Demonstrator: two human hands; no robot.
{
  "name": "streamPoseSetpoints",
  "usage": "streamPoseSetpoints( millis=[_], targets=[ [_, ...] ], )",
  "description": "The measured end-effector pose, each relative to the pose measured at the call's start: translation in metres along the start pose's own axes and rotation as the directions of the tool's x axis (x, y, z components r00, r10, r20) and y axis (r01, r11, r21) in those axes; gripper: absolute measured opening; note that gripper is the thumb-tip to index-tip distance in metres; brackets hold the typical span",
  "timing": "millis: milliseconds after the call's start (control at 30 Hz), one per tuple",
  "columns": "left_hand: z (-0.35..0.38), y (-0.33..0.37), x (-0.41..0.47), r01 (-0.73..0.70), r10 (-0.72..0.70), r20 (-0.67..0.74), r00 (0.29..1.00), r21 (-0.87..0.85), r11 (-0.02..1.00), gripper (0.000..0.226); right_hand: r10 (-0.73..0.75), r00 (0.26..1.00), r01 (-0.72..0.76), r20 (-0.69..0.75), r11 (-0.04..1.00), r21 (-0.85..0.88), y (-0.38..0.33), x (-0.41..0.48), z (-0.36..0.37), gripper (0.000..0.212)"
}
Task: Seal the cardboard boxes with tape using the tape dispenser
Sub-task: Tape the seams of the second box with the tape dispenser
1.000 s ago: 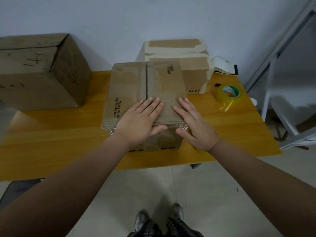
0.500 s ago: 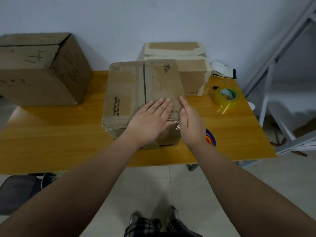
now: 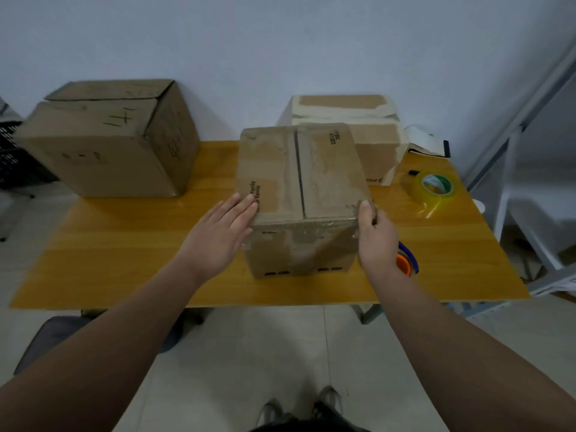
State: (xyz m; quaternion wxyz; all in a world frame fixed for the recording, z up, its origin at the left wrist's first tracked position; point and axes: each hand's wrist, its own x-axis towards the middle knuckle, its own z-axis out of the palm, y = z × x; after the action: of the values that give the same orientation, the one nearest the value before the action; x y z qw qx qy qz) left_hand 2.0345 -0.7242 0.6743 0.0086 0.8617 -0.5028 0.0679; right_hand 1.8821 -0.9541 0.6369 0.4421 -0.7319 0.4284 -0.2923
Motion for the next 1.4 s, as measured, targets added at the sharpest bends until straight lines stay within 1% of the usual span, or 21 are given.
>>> streamPoseSetpoints(
  millis=[100, 167, 200, 267, 300, 367, 433, 533, 600, 700, 833, 933, 967, 1000, 1033, 1067, 1133, 1167, 1267, 1333, 1400],
  targets=[
    [-0.003, -0.015, -0.004, -0.118, 0.122, 0.056, 0.991, -0.072, 0.990, 0.069, 0.249, 0.963, -0.233, -0.107, 0.962, 0.143, -0.015, -0.011, 0.016, 0.056],
    [-0.007, -0.023, -0.006, -0.186, 0.190, 0.083, 0.978, -0.060, 0.981, 0.074, 0.412, 0.906, -0.381, -0.093, 0.892, 0.241, -0.031, -0.016, 0.028, 0.077],
    [-0.010, -0.026, -0.007, -0.218, 0.221, 0.059, 0.974, -0.041, 0.975, 0.072, 0.451, 0.891, -0.426, -0.063, 0.875, 0.231, -0.038, -0.019, 0.032, 0.090],
    [-0.016, -0.027, -0.010, -0.287, 0.287, -0.032, 0.957, 0.000, 0.958, 0.061, 0.451, 0.892, -0.450, 0.024, 0.884, 0.128, -0.049, -0.029, 0.042, 0.109],
    [-0.019, -0.025, -0.012, -0.333, 0.333, -0.085, 0.939, 0.009, 0.943, 0.055, 0.423, 0.904, -0.427, 0.062, 0.900, 0.086, -0.053, -0.035, 0.047, 0.113],
    [-0.018, -0.014, -0.015, -0.449, 0.444, -0.180, 0.878, 0.013, 0.893, 0.044, 0.353, 0.925, -0.368, 0.143, 0.924, 0.104, -0.059, -0.047, 0.057, 0.107],
    [-0.015, 0.008, -0.018, -0.504, 0.494, -0.234, 0.837, 0.018, 0.863, 0.040, 0.269, 0.946, -0.294, 0.183, 0.947, 0.130, -0.062, -0.060, 0.064, 0.090],
    [-0.012, 0.034, -0.020, -0.440, 0.416, -0.247, 0.875, -0.046, 0.897, 0.040, 0.100, 0.980, -0.117, 0.173, 0.989, 0.091, -0.061, -0.077, 0.060, 0.055],
    [-0.013, 0.035, -0.019, -0.372, 0.350, -0.194, 0.916, -0.087, 0.924, 0.044, 0.030, 0.979, -0.049, 0.203, 0.995, 0.089, -0.063, -0.083, 0.052, 0.036],
    [-0.016, 0.010, -0.024, -0.276, 0.273, -0.066, 0.960, -0.042, 0.960, 0.056, 0.023, 0.979, -0.019, 0.200, 1.000, -0.024, -0.067, -0.073, 0.042, 0.039],
    [-0.015, -0.048, -0.044, -0.099, 0.099, 0.051, 0.994, -0.009, 0.995, 0.063, -0.038, 0.993, 0.068, 0.109, 0.954, -0.292, -0.069, -0.051, 0.033, 0.040],
    [-0.010, -0.072, -0.056, -0.002, 0.015, 0.132, 0.991, -0.098, 0.995, 0.056, 0.007, 0.999, -0.026, -0.042, 0.889, -0.457, -0.074, -0.044, 0.032, 0.047],
    [-0.009, -0.072, -0.057, 0.027, -0.006, 0.141, 0.990, -0.142, 0.989, 0.055, 0.056, 0.996, -0.083, -0.075, 0.898, -0.432, -0.077, -0.045, 0.036, 0.047],
    [-0.008, -0.069, -0.058, 0.057, -0.034, 0.137, 0.990, -0.163, 0.985, 0.054, 0.118, 0.987, -0.147, -0.105, 0.931, -0.335, -0.078, -0.049, 0.041, 0.044],
    [-0.007, -0.064, -0.058, 0.089, -0.069, 0.124, 0.990, -0.161, 0.983, 0.054, 0.196, 0.972, -0.218, -0.134, 0.958, -0.184, -0.080, -0.054, 0.047, 0.038],
    [-0.007, -0.058, -0.059, 0.116, -0.102, 0.098, 0.990, -0.148, 0.982, 0.053, 0.275, 0.946, -0.283, -0.169, 0.959, -0.027, -0.081, -0.060, 0.053, 0.042],
    [-0.008, -0.044, -0.063, 0.138, -0.137, 0.015, 0.990, -0.115, 0.984, 0.054, 0.422, 0.885, -0.383, -0.197, 0.900, 0.209, -0.084, -0.077, 0.065, 0.078],
    [-0.009, -0.035, -0.065, 0.131, -0.135, -0.029, 0.990, -0.113, 0.985, 0.054, 0.479, 0.863, -0.425, -0.161, 0.860, 0.283, -0.086, -0.086, 0.072, 0.092],
    [-0.012, -0.008, -0.068, 0.023, -0.045, -0.125, 0.991, -0.178, 0.984, 0.054, 0.525, 0.851, -0.498, 0.035, 0.782, 0.374, -0.088, -0.110, 0.095, 0.117],
    [-0.012, 0.006, -0.071, -0.104, 0.076, -0.157, 0.985, -0.179, 0.978, 0.055, 0.459, 0.885, -0.456, 0.071, 0.828, 0.326, -0.086, -0.119, 0.102, 0.122],
    [-0.014, 0.008, -0.073, -0.177, 0.159, -0.138, 0.978, -0.127, 0.976, 0.059, 0.396, 0.913, -0.406, 0.097, 0.861, 0.307, -0.081, -0.115, 0.097, 0.116]
  ],
)
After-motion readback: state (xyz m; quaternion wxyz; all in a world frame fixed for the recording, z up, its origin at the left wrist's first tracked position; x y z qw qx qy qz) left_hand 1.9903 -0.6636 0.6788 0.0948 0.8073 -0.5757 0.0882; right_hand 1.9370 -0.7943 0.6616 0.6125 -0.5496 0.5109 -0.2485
